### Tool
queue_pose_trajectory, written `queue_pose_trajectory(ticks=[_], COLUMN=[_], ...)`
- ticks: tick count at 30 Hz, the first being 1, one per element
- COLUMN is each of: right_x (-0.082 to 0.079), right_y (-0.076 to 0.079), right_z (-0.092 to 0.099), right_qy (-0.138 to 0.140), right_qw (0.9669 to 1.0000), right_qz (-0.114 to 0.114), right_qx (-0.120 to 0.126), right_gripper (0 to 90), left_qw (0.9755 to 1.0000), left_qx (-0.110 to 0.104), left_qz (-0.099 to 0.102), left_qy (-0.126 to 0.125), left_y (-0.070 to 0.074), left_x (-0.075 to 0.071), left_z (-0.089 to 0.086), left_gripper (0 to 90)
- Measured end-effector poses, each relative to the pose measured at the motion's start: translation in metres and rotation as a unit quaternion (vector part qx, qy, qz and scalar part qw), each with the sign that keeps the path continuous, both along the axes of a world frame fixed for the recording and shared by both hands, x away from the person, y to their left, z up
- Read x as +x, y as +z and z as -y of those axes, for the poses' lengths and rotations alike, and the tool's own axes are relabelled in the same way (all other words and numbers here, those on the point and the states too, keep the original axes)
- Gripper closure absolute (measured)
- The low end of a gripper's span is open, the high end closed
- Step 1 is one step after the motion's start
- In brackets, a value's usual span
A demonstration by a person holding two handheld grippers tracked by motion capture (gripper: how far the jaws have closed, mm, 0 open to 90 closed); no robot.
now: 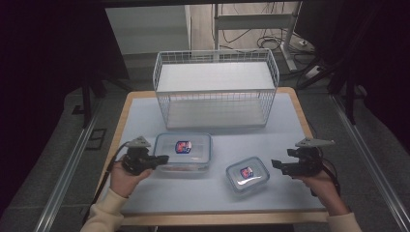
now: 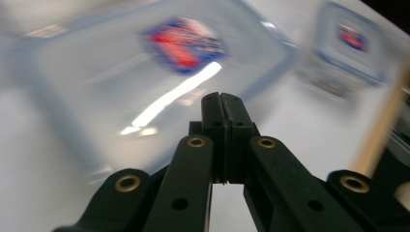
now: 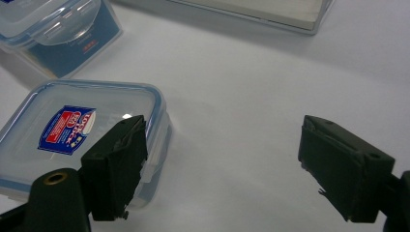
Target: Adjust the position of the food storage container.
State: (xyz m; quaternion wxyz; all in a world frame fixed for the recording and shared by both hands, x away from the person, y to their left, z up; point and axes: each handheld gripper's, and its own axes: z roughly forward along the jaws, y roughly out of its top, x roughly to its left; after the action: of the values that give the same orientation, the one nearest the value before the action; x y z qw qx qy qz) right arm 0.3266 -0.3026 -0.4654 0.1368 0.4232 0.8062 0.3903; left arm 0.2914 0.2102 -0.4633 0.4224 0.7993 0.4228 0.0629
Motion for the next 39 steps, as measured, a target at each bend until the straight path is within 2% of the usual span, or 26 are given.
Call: queue_pose_trajectory(ticks=[2,3,4,6,7,8,10,12,13,14,18,23,31,39], right_x=[0.0,0.0,0.0,0.001,0.001,0.001,0.0,0.001,0.001,0.001,0.001,0.0,0.0,0.0], right_y=[-0.001,-0.001,-0.001,-0.001,-0.002,-0.002,-0.002,-0.002,-0.002,-0.002,-0.003,-0.002,-0.001,-0.001], right_z=[0.0,0.0,0.0,0.0,0.0,0.0,0.0,0.0,0.0,0.0,0.0,0.0,0.001,0.0], right_qy=[0.0,0.0,-0.002,-0.002,-0.003,-0.003,-0.002,-0.003,-0.003,-0.003,-0.003,-0.003,-0.004,-0.002], right_qw=[1.0,1.0,1.0,1.0,1.0,1.0,1.0,1.0,1.0,1.0,1.0,1.0,1.0,1.0], right_qz=[-0.001,-0.001,-0.002,-0.002,-0.004,-0.004,-0.004,-0.004,-0.004,-0.004,-0.004,-0.003,-0.003,-0.002], right_qx=[-0.001,-0.001,-0.001,-0.001,-0.001,-0.002,-0.004,-0.004,-0.003,-0.003,-0.005,-0.005,-0.006,-0.006], right_gripper=[17.5,17.5,17.5,17.5,17.5,17.5,17.5,17.4,17.5,17.5,17.5,17.5,17.5,17.5], left_qw=[0.9993,0.9993,0.9989,0.9976,0.996,0.996,0.9943,0.9937,0.9934,0.9934,0.9938,0.9941,0.9935,0.9934], left_qx=[-0.005,-0.005,-0.005,0.002,0.008,0.008,0.01,0.015,0.016,0.016,0.023,0.023,0.027,0.029], left_qz=[-0.002,-0.002,-0.003,-0.011,-0.018,-0.018,-0.033,-0.037,-0.05,-0.05,-0.069,-0.08,-0.075,-0.076], left_qy=[0.036,0.036,0.047,0.069,0.087,0.087,0.101,0.104,0.101,0.101,0.084,0.07,0.082,0.081], left_y=[0.0,0.0,-0.002,-0.009,-0.017,-0.017,-0.028,-0.031,-0.037,-0.037,-0.046,-0.05,-0.051,-0.049], left_x=[0.007,0.007,0.01,0.016,0.023,0.023,0.03,0.032,0.034,0.034,0.036,0.037,0.037,0.039], left_z=[-0.023,-0.023,-0.029,-0.039,-0.047,-0.047,-0.056,-0.058,-0.059,-0.059,-0.055,-0.046,-0.041,-0.027], left_gripper=[89.9,89.9,89.9,90.0,90.0,90.0,90.0,90.0,90.0,90.0,89.9,90.0,90.0,90.0])
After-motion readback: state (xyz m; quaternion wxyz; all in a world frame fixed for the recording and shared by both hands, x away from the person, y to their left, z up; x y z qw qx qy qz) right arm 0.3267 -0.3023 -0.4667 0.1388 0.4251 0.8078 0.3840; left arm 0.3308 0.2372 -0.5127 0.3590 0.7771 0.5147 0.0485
